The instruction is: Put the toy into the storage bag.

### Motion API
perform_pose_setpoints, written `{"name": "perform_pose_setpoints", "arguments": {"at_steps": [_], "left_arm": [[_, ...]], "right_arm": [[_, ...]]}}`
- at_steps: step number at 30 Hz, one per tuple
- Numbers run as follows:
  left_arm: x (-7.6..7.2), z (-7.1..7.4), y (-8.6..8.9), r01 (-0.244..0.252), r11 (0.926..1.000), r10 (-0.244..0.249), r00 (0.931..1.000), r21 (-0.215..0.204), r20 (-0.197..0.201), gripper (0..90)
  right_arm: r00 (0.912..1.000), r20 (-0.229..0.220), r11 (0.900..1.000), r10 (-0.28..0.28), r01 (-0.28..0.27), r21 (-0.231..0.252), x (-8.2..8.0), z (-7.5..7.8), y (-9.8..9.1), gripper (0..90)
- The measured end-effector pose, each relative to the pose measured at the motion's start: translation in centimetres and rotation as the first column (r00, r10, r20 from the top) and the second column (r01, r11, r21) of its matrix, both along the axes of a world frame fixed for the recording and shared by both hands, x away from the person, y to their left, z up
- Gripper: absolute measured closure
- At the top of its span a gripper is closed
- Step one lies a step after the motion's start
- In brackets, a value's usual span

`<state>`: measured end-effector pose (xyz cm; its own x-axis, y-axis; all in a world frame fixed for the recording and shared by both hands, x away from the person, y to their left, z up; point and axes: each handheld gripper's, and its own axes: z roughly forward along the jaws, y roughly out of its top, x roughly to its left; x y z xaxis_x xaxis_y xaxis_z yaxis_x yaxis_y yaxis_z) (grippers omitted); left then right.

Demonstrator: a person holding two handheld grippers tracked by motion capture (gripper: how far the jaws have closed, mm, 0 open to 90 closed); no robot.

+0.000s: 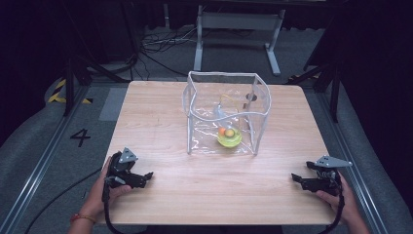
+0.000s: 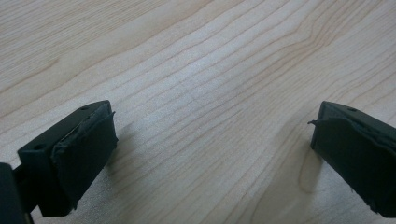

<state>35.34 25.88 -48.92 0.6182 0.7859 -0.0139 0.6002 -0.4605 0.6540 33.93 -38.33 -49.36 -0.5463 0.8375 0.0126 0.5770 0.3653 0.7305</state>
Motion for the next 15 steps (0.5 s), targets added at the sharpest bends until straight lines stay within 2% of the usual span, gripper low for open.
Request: {"name": "perform_pose_setpoints", "arguments": {"at_steps": [15], "left_arm": [[-0.02, -0.01, -0.05, -0.007, 1.0, 0.007, 1.0, 0.001, 0.002, 0.3]], "right_arm": [[0.9999, -0.004, 0.9999, -0.014, 0.014, -0.006, 0.03, -0.01, 0.04, 13.3]]}}
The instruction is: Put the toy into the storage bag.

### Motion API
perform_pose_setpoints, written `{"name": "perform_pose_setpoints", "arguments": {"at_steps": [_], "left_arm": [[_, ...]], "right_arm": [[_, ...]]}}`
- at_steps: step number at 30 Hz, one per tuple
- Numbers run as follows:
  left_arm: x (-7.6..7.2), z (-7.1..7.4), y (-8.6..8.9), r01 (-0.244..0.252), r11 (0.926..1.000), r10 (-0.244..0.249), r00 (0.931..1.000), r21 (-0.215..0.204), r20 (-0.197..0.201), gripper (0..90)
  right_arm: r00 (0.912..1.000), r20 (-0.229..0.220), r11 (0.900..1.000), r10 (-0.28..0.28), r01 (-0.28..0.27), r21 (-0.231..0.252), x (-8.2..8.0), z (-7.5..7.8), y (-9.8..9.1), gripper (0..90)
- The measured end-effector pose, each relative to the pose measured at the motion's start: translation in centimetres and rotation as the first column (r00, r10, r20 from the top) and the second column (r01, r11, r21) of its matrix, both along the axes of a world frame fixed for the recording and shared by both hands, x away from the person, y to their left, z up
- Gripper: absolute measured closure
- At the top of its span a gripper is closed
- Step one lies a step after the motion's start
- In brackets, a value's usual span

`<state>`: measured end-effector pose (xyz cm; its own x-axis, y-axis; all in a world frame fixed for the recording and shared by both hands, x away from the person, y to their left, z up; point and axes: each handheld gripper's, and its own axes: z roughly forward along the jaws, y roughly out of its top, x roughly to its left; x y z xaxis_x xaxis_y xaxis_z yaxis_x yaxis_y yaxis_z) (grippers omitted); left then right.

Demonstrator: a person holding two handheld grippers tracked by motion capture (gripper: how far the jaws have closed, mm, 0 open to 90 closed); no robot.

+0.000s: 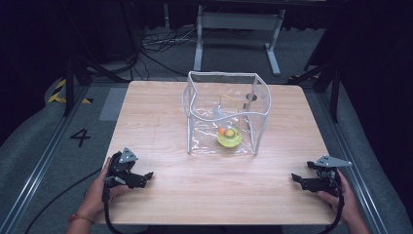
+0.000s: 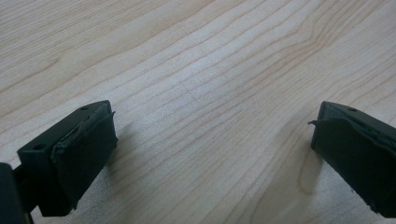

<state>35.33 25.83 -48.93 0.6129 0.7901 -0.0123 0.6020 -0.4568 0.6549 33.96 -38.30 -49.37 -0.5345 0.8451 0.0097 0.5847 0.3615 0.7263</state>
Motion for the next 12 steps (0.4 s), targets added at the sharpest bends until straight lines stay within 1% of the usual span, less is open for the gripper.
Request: {"name": "perform_pose_setpoints", "arguments": {"at_steps": [6, 11, 12], "left_arm": [[-0.03, -0.01, -0.03, -0.005, 1.0, 0.005, 1.0, -0.002, -0.003, 0.3], [0.0, 0.01, 0.0, -0.002, 1.0, 0.002, 1.0, 0.004, 0.002, 0.3], [-0.02, -0.01, -0.03, -0.005, 1.0, 0.005, 1.0, -0.002, 0.0, 0.3]], "right_arm": [[1.0, -0.001, 1.0, -0.007, 0.007, -0.001, 0.02, -0.02, 0.01, 11.8], [0.9999, -0.003, 0.9999, -0.011, 0.011, -0.002, 0.02, -0.02, 0.02, 11.4], [0.9999, -0.003, 0.9999, -0.011, 0.011, -0.002, 0.03, -0.02, 0.02, 11.3]]}}
